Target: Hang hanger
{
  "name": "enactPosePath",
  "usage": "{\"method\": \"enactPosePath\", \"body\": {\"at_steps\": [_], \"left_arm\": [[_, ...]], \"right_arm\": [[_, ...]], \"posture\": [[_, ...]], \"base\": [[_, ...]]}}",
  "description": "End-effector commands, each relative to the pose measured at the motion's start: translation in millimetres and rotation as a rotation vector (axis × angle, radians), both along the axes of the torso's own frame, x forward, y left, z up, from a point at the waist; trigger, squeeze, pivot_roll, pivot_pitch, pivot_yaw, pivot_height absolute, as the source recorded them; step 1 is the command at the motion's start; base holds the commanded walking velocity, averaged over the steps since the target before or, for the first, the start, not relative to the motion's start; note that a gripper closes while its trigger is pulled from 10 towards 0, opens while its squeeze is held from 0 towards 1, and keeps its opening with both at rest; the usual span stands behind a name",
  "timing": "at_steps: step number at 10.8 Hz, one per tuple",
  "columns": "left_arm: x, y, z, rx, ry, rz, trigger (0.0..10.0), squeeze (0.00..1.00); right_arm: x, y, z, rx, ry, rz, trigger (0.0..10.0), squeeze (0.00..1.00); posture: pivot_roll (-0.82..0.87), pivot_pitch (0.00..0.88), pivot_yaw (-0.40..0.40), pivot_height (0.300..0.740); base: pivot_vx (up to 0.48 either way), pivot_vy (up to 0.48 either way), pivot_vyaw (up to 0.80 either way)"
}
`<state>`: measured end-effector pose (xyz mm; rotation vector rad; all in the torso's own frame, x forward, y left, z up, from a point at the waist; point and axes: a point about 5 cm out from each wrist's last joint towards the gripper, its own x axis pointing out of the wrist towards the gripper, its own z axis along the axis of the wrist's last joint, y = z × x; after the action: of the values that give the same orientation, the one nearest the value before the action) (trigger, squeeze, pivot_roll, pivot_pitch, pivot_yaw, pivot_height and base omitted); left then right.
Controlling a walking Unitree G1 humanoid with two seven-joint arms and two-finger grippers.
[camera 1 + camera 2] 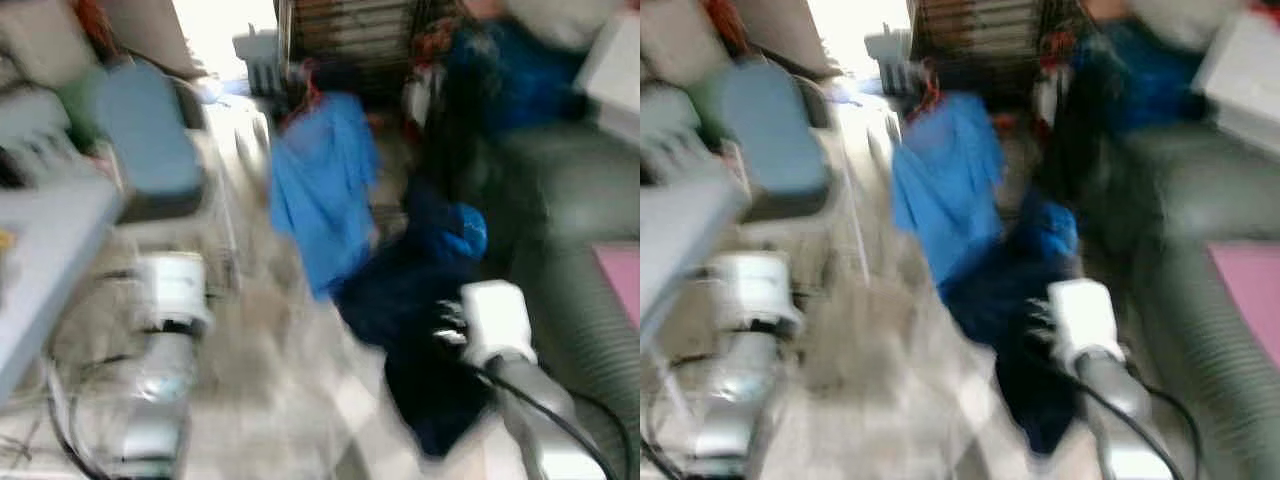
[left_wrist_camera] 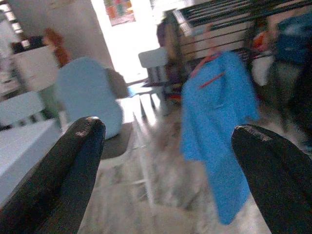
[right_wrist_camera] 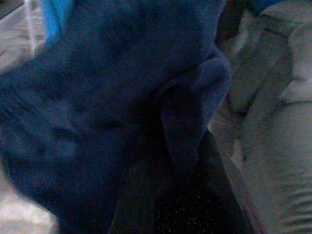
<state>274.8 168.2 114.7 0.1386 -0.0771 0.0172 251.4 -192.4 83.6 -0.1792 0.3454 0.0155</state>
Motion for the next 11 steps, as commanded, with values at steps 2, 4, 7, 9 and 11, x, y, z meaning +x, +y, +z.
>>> {"method": "enactPosePath", "body": {"at_steps": [2,4,7,9,11], "left_arm": [[-1.0,15.0,0.9,0.023,0.005,0.031,10.0,0.00],[-0.6,14.6,0.5,0.022,0.009,0.028,10.0,0.00],[0.9,12.0,0.3,0.019,0.014,0.012,10.0,0.00],[2.2,8.2,-0.7,-0.011,0.024,-0.007,10.0,0.00],[2.1,6.7,-0.9,-0.002,0.025,-0.015,10.0,0.00]], "right_arm": [[6.2,11.1,15.4,0.020,-0.076,0.028,10.0,0.00],[6.2,11.0,14.6,0.022,-0.073,0.030,10.0,0.00],[7.5,13.1,14.5,0.027,-0.072,0.031,10.0,0.00],[7.8,12.3,13.7,0.034,-0.066,0.023,10.0,0.00],[7.5,12.0,13.0,0.035,-0.062,0.022,10.0,0.00]], "posture": [[-0.23,0.000,0.081,0.740],[-0.22,0.000,0.083,0.740],[-0.22,0.000,0.086,0.740],[-0.22,0.000,0.087,0.740],[-0.22,0.000,0.086,0.740]], "base": [[0.442,0.000,0.00],[0.437,0.000,0.00],[0.404,0.180,0.00],[0.373,0.300,0.00],[0.339,0.339,0.00]]}}
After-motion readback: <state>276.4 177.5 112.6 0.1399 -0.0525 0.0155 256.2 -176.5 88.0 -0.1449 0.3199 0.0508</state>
